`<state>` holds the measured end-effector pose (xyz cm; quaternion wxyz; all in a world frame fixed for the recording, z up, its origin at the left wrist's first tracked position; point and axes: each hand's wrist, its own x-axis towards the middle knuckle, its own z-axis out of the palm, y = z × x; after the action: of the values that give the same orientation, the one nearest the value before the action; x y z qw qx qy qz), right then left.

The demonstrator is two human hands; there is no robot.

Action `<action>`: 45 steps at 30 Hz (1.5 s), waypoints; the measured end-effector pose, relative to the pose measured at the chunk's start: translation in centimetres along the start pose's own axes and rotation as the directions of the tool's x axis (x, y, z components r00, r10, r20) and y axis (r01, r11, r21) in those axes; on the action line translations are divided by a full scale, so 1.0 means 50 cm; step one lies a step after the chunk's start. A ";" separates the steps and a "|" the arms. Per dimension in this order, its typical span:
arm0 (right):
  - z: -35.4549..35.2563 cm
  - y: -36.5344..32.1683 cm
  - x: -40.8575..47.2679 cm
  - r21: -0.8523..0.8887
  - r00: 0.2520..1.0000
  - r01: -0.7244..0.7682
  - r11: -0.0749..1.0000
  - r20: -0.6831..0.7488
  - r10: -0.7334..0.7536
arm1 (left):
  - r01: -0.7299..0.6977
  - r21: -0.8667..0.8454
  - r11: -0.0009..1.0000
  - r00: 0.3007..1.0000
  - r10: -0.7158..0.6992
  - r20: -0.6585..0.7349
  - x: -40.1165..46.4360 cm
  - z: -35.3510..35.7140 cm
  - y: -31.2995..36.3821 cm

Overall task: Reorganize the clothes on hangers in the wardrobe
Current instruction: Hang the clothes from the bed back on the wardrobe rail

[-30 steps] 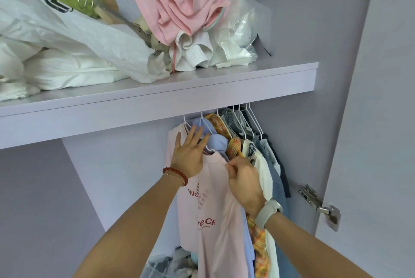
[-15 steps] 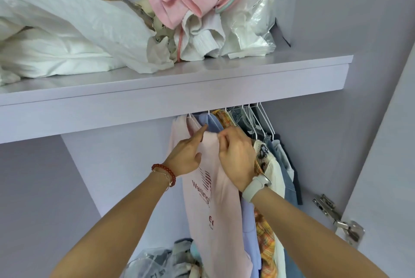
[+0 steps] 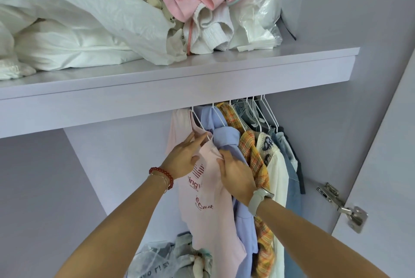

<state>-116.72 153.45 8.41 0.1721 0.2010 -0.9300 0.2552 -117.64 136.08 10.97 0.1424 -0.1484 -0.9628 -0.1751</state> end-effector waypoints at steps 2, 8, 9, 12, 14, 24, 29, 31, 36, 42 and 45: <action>-0.007 -0.001 -0.010 0.096 0.996 -0.012 0.995 -0.090 0.020 | -0.014 -0.018 1.000 1.000 0.014 0.014 -0.008 0.002 -0.007; -0.058 -0.017 -0.012 0.293 0.966 -0.105 0.950 -0.198 0.168 | -0.065 -0.102 0.993 0.996 0.058 -0.067 -0.014 0.016 0.008; -0.067 -0.018 -0.017 0.289 0.966 -0.082 0.954 -0.212 0.148 | -0.072 -0.096 0.993 0.993 0.062 -0.100 -0.014 0.019 0.014; -0.087 -0.010 -0.034 0.186 0.975 0.053 0.981 -0.224 -0.011 | -0.050 -0.020 0.999 0.983 0.046 -0.176 -0.010 0.022 0.025; -0.087 0.002 -0.037 0.056 0.984 0.108 0.993 -0.150 -0.098 | 0.001 -0.016 1.000 0.961 -0.005 -0.276 -0.008 0.023 0.025; -0.078 0.050 -0.078 0.313 0.984 -0.036 0.949 -0.155 0.089 | 0.164 -0.154 0.974 0.900 -0.212 -0.380 -0.007 0.027 0.046; -0.089 0.038 -0.069 0.348 0.988 -0.016 0.937 -0.140 0.069 | -0.068 -0.004 0.998 0.958 0.064 -0.280 0.009 0.026 0.085; -0.089 0.035 -0.074 0.238 0.994 0.055 0.970 -0.101 -0.031 | -0.100 0.051 0.994 0.975 0.108 -0.194 0.012 0.032 0.086; -0.086 0.037 -0.123 -0.199 0.936 0.344 0.918 -0.009 -0.352 | -0.115 -0.025 0.993 0.977 0.108 -0.184 -0.008 0.030 0.065; -0.080 0.048 -0.170 -0.213 0.967 0.254 0.943 0.072 -0.244 | -0.018 -0.070 0.997 0.973 0.001 -0.230 -0.071 0.020 0.103; -0.091 0.055 -0.234 -0.138 0.986 0.160 0.978 -0.034 -0.166 | -0.025 0.024 0.999 0.954 0.031 -0.297 -0.144 0.057 0.159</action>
<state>-106.93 161.43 6.03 0.2268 0.2584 -0.9213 0.1814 -109.03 142.57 8.41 0.2896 -0.1326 -0.9300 -0.1838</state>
